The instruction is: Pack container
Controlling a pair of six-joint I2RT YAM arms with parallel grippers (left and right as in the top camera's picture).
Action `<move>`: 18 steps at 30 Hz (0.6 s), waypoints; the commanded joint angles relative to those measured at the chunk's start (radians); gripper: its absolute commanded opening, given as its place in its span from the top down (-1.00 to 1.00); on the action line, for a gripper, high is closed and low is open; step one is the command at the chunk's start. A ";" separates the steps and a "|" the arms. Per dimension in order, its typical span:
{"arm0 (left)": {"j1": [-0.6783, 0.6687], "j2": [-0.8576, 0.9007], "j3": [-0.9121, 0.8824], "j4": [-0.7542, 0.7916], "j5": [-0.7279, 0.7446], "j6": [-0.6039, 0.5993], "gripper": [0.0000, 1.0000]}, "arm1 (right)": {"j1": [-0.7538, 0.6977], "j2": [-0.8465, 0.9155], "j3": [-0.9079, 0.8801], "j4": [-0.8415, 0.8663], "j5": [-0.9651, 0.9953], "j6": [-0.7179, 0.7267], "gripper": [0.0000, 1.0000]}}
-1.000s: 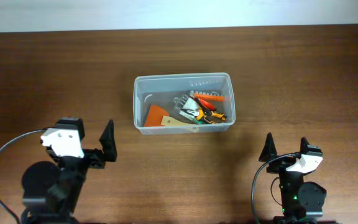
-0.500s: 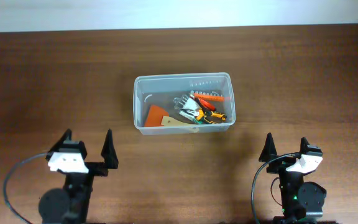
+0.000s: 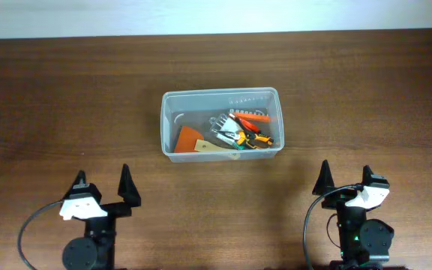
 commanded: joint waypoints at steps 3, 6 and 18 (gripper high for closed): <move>0.005 -0.012 -0.088 0.106 -0.022 -0.072 -0.98 | 0.005 -0.007 -0.005 -0.010 0.005 -0.009 -0.97; 0.005 -0.012 -0.119 0.118 -0.021 -0.072 -0.98 | 0.005 -0.007 -0.005 -0.010 0.005 -0.009 -0.97; 0.005 -0.012 -0.143 0.068 -0.013 -0.064 -0.99 | 0.005 -0.007 -0.005 -0.010 0.005 -0.009 -0.97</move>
